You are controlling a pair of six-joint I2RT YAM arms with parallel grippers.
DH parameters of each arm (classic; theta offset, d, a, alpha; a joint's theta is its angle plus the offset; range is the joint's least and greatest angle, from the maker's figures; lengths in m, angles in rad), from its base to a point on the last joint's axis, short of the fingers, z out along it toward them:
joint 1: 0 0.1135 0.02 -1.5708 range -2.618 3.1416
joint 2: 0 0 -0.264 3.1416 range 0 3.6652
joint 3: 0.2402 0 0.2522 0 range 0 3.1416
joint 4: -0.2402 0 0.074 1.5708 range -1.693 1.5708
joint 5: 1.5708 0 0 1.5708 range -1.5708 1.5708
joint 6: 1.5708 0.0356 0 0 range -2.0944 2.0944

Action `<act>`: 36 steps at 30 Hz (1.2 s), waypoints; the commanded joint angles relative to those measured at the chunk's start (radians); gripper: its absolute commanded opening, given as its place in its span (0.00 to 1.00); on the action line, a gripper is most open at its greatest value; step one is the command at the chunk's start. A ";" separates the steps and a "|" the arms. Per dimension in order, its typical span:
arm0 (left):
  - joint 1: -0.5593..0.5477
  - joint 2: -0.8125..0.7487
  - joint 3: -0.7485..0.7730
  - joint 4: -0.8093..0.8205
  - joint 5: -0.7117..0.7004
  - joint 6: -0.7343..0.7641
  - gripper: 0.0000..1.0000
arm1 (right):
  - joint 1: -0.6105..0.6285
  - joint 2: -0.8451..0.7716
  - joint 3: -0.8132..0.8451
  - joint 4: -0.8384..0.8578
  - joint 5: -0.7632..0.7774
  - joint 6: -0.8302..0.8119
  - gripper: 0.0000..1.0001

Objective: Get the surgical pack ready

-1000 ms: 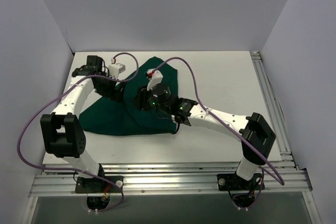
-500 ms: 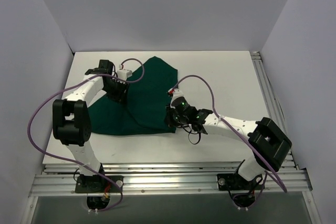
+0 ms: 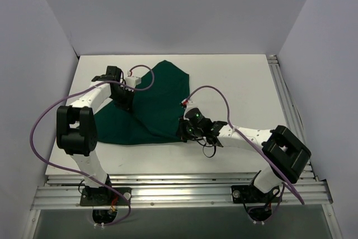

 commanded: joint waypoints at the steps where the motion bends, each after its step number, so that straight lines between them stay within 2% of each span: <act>1: 0.000 -0.007 -0.007 0.029 -0.034 0.029 0.02 | -0.009 -0.013 -0.004 -0.033 0.023 -0.006 0.00; 6: 0.000 -0.037 -0.001 0.013 -0.023 0.044 0.03 | -0.008 -0.082 0.087 -0.169 0.074 -0.056 0.00; 8: 0.000 -0.049 0.008 0.004 -0.014 0.055 0.07 | -0.006 -0.115 0.103 -0.200 0.073 -0.070 0.00; 12: 0.000 -0.065 0.022 -0.011 -0.020 0.063 0.11 | -0.006 -0.142 0.093 -0.174 0.024 -0.070 0.00; 19: 0.002 -0.083 0.023 -0.028 -0.028 0.075 0.21 | 0.003 -0.062 0.033 -0.107 -0.019 -0.038 0.00; 20: 0.000 -0.086 0.023 -0.037 -0.029 0.075 0.30 | 0.003 -0.050 0.028 -0.099 -0.018 -0.035 0.00; 23: 0.003 -0.109 0.031 -0.053 -0.032 0.075 0.40 | -0.001 -0.007 0.048 -0.120 -0.015 -0.041 0.00; 24: 0.006 -0.120 0.032 -0.063 -0.034 0.073 0.50 | -0.001 0.001 0.062 -0.126 -0.015 -0.056 0.00; 28: 0.042 -0.206 0.029 -0.077 -0.049 0.070 0.70 | 0.000 0.010 0.166 -0.177 -0.013 -0.096 0.00; 30: 0.106 -0.255 0.003 -0.065 -0.077 0.067 0.80 | 0.003 0.019 0.243 -0.203 -0.007 -0.110 0.00; 32: 0.196 -0.272 -0.018 -0.062 -0.104 0.066 0.83 | 0.003 0.016 0.277 -0.223 -0.004 -0.128 0.01; 33: 0.286 -0.266 -0.035 -0.062 -0.114 0.066 0.84 | 0.003 0.009 0.300 -0.228 0.000 -0.133 0.04; 35: 0.371 -0.238 -0.050 -0.053 -0.166 0.067 0.88 | 0.000 0.000 0.315 -0.237 0.022 -0.141 0.09; 36: 0.448 -0.229 -0.072 -0.045 -0.179 0.067 0.90 | -0.003 -0.007 0.327 -0.241 0.031 -0.144 0.11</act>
